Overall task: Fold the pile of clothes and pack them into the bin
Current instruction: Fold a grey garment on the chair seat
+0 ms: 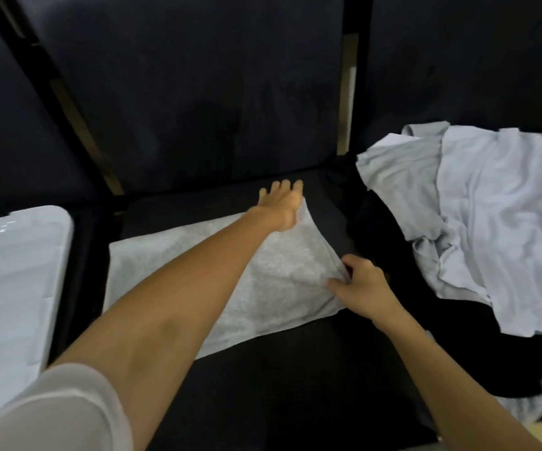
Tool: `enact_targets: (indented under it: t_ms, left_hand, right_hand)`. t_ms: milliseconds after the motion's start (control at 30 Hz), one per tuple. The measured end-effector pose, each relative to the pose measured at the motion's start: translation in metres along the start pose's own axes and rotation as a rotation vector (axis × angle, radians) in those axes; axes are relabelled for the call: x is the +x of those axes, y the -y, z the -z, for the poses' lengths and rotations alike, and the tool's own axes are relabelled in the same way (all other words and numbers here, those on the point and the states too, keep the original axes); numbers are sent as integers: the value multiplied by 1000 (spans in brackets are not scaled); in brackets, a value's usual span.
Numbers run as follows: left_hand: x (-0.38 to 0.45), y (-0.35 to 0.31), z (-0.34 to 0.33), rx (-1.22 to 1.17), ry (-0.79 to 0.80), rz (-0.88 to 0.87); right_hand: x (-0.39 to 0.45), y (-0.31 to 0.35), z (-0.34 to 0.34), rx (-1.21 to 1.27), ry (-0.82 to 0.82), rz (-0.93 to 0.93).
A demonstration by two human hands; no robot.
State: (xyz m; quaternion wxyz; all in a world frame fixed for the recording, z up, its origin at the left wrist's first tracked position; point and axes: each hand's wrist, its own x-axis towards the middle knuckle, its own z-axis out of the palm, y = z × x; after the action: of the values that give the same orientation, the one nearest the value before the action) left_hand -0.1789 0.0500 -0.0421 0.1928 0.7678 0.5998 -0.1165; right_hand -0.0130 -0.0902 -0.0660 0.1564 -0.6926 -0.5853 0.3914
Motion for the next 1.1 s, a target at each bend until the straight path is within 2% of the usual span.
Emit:
enact_targets:
  t_ms: [100,233,300,367,567,633,700,733,800,867,967,1033,1100]
  left_hand:
    - [21,-9,8,-59,8,-39]
    - [18,-17,32,-326,-87,-261]
    - [1,-12,49,-431,-129,-397]
    - [-19,6,64,-442,-127,-444]
    - [-88,114,75,-317,-177,-304]
    - [-113,147,67,-268,-191,-243]
    - [-135,175,54,-165,-149,-164]
    - [-144,189,46,-98,-84,-117]
    - [-154,205,31,-1,43,-12]
    - [-152,205,19,-8,52,-2]
    - [-134,166,10,42,-27,-154]
    - [-118,129,5,133,-52,-319]
    - [-99,99,1,227,11,-409]
  right_hand:
    - [3,-9,23,11,-67,2]
    - [-6,-17,56,34,-190,50]
    - [-16,-14,66,95,-203,101]
    - [-28,0,66,204,-166,148]
    - [-64,76,5,386,165,401]
    - [-74,97,-21,395,336,454]
    - [-81,111,-40,377,542,460]
    - [-81,113,-47,348,596,464]
    - [-74,109,-53,272,568,434]
    - [-60,95,-52,55,405,383]
    - [-40,71,-43,-253,192,212]
    - [-30,62,-42,-267,209,92]
    - [-24,64,-44,-155,266,2]
